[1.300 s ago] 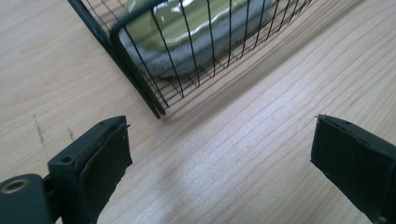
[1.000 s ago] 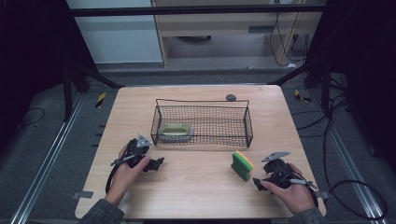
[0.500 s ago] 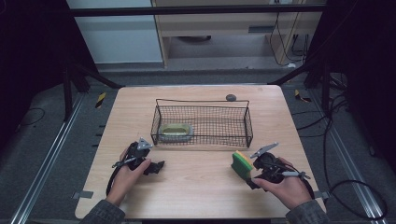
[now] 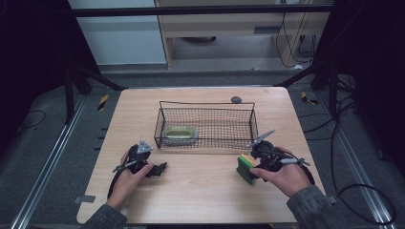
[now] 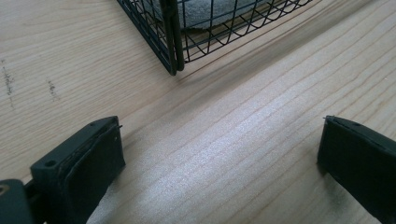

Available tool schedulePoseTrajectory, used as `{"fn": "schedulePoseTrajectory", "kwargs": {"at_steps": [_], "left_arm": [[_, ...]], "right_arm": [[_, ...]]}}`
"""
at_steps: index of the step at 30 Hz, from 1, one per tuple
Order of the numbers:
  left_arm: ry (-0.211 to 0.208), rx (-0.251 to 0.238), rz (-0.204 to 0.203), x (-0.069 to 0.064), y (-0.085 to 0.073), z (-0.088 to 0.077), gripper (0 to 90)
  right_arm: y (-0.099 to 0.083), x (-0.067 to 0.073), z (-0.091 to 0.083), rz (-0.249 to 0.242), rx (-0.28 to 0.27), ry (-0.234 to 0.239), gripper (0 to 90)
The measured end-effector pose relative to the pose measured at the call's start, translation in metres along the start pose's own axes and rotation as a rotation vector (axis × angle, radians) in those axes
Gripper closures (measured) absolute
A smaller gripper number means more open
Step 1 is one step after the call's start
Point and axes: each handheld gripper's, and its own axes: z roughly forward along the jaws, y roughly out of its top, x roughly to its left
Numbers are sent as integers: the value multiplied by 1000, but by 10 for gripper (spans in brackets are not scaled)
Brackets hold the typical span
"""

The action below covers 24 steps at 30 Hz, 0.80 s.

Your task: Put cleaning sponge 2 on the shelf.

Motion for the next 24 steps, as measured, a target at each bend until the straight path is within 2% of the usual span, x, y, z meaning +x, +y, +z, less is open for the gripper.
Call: {"fn": "schedulePoseTrajectory", "kwargs": {"at_steps": [8, 13, 23, 24], "left_arm": [[-3, 0, 2, 1, 0, 0, 0], [0, -2, -2, 1, 1, 1, 0], [-2, -2, -1, 1, 1, 1, 0], [-2, -1, 0, 1, 1, 1, 0]], "right_arm": [[14, 2, 6, -9, 22, 2, 167], [19, -2, 20, -9, 57, 16, 179], [19, -5, 35, 9, 112, 34, 336], [20, -4, 37, -2, 121, 41, 414]]}}
